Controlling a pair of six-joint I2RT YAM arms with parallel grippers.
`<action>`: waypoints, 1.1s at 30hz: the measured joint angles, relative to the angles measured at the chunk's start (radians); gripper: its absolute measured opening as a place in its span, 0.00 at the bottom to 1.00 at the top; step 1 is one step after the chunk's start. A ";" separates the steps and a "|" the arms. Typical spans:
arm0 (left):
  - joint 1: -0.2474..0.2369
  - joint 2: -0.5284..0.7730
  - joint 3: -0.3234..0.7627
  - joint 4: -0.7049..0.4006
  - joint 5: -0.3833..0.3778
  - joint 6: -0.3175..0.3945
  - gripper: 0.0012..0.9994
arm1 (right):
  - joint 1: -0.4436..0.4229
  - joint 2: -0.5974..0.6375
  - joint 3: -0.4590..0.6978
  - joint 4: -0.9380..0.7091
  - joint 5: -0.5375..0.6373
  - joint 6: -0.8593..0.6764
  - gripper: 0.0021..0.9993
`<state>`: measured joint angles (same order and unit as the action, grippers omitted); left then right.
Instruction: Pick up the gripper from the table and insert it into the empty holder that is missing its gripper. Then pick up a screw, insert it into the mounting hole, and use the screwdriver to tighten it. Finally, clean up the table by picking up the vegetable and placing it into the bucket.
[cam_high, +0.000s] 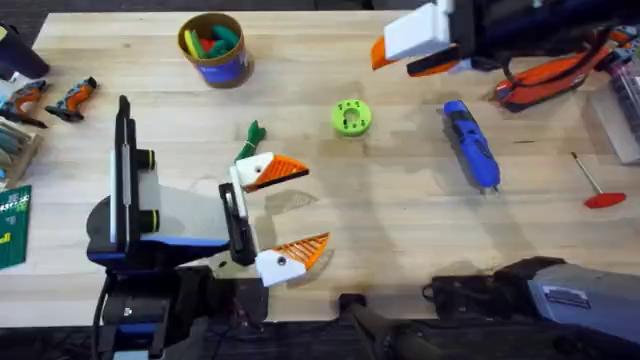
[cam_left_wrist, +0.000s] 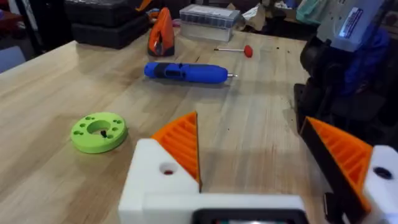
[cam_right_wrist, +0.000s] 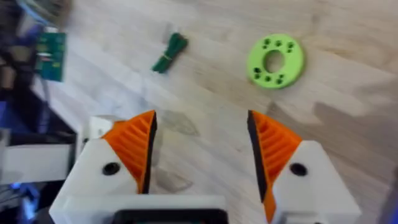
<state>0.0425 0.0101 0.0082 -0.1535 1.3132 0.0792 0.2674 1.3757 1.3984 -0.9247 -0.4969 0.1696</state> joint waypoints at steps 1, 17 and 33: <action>0.000 0.000 0.000 0.000 0.000 0.000 0.99 | 0.015 0.015 0.024 -0.021 0.039 -0.006 0.77; 0.000 0.000 0.000 0.000 0.000 0.000 0.99 | 0.336 0.350 0.185 -0.113 0.605 -0.051 0.75; 0.000 0.000 0.000 0.000 0.000 0.000 0.99 | 0.343 0.511 0.185 -0.056 0.649 -0.055 0.94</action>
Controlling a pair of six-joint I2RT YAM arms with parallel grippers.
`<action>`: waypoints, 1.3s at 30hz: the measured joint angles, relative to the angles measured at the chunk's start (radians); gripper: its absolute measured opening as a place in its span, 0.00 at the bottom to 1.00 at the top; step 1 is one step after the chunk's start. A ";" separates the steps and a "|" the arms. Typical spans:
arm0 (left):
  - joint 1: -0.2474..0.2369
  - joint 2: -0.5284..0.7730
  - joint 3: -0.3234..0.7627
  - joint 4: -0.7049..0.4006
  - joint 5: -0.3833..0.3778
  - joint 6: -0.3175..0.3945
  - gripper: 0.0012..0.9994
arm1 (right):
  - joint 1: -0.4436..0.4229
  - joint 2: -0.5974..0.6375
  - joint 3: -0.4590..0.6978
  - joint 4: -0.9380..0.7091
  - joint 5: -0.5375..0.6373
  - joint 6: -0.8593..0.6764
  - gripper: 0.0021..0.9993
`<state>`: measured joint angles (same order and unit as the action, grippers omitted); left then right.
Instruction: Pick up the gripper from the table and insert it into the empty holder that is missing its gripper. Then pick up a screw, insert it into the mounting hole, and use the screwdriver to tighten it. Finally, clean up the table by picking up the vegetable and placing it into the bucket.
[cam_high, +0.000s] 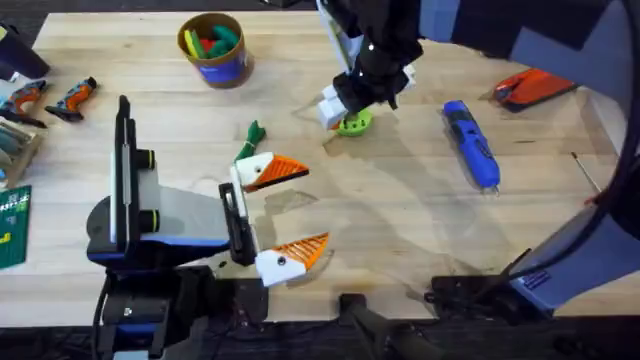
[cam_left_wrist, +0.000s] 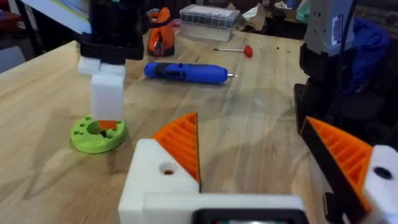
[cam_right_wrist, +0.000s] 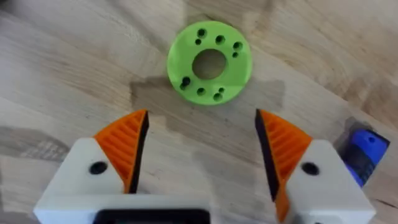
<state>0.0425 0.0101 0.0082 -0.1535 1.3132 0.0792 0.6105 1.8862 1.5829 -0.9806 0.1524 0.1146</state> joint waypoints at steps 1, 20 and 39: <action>0.000 0.000 0.000 0.000 0.000 0.000 0.99 | 0.001 0.000 0.000 0.004 0.000 -0.001 0.95; 0.000 0.000 0.000 0.000 0.000 0.000 0.99 | 0.005 0.094 0.005 0.068 -0.042 0.013 0.74; 0.000 0.000 0.000 0.000 0.000 0.000 0.99 | 0.005 0.119 0.005 0.097 -0.045 0.016 0.34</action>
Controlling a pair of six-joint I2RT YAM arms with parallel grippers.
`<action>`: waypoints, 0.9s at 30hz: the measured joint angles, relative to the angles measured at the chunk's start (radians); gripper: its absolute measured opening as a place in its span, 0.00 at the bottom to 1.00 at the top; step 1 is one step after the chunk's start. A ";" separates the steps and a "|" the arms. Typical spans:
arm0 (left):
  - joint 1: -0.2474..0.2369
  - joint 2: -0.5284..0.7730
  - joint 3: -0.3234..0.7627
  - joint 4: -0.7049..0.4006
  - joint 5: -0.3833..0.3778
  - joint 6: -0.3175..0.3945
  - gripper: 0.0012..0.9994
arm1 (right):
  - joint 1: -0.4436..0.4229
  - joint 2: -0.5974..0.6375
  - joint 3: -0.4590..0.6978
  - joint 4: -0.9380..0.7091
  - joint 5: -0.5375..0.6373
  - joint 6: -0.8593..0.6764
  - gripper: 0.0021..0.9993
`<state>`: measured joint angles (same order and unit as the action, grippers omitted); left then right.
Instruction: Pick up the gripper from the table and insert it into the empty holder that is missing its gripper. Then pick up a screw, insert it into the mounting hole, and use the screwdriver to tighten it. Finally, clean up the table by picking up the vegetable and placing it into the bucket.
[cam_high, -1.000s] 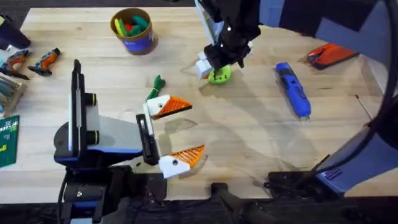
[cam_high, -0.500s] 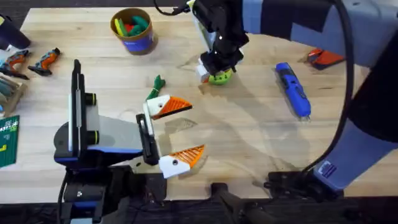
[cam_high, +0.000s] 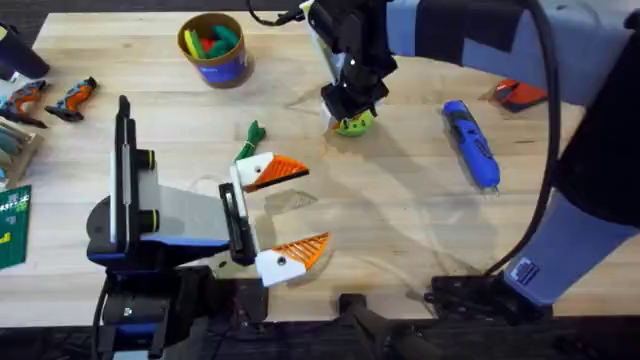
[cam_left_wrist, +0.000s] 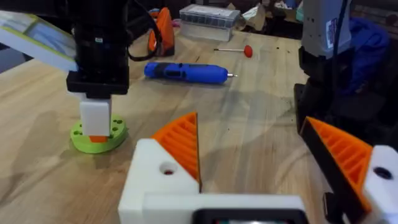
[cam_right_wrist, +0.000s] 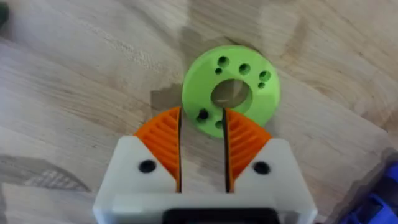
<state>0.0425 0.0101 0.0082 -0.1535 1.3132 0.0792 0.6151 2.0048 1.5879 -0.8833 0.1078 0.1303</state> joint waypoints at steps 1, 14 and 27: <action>0.000 0.000 0.000 0.000 0.000 0.000 0.99 | 0.000 0.000 0.000 0.000 0.000 0.000 0.33; 0.000 0.000 0.000 0.000 0.000 0.000 0.99 | -0.002 0.024 0.000 0.001 0.000 0.005 0.28; 0.000 0.000 0.000 0.000 0.000 0.000 0.99 | -0.003 0.024 0.001 0.007 -0.006 0.012 0.10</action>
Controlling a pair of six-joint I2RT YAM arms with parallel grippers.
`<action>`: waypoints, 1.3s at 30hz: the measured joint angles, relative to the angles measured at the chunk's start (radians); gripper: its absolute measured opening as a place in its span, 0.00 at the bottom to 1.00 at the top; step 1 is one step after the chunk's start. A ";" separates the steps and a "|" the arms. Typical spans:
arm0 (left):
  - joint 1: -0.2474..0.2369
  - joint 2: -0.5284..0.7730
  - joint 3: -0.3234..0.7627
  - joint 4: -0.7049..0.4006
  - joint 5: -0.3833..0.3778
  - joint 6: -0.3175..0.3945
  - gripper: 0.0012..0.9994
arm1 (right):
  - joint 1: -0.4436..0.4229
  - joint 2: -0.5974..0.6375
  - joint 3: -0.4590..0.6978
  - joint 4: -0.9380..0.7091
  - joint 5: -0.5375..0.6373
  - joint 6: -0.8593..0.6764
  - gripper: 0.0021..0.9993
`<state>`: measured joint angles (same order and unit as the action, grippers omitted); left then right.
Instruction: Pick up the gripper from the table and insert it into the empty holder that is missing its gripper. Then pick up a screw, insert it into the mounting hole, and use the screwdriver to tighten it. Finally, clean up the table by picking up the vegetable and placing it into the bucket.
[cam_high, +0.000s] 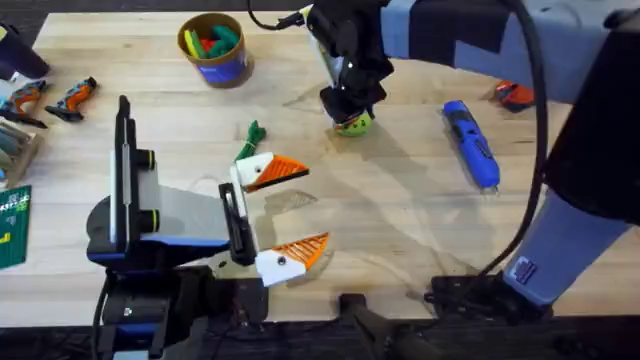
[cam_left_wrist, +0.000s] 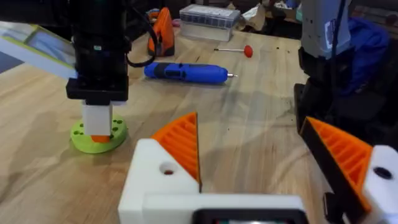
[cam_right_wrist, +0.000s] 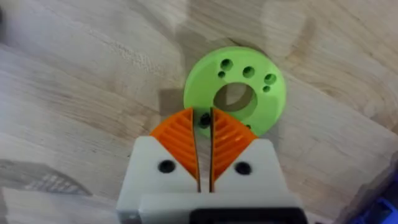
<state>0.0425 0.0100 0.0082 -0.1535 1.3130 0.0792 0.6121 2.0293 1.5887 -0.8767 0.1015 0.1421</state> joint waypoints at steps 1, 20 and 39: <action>0.000 0.000 0.000 0.000 0.000 0.000 0.99 | 0.000 0.000 0.000 0.001 -0.001 0.000 0.08; 0.000 0.000 0.000 0.000 0.000 0.000 0.99 | -0.001 0.000 0.000 0.005 0.002 0.000 0.00; 0.000 0.000 0.000 0.000 0.000 0.000 0.99 | -0.003 -0.203 0.250 -0.223 0.002 0.000 0.00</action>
<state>0.0425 0.0098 0.0082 -0.1535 1.3132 0.0792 0.6094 1.8258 1.8388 -1.1000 0.1036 0.1421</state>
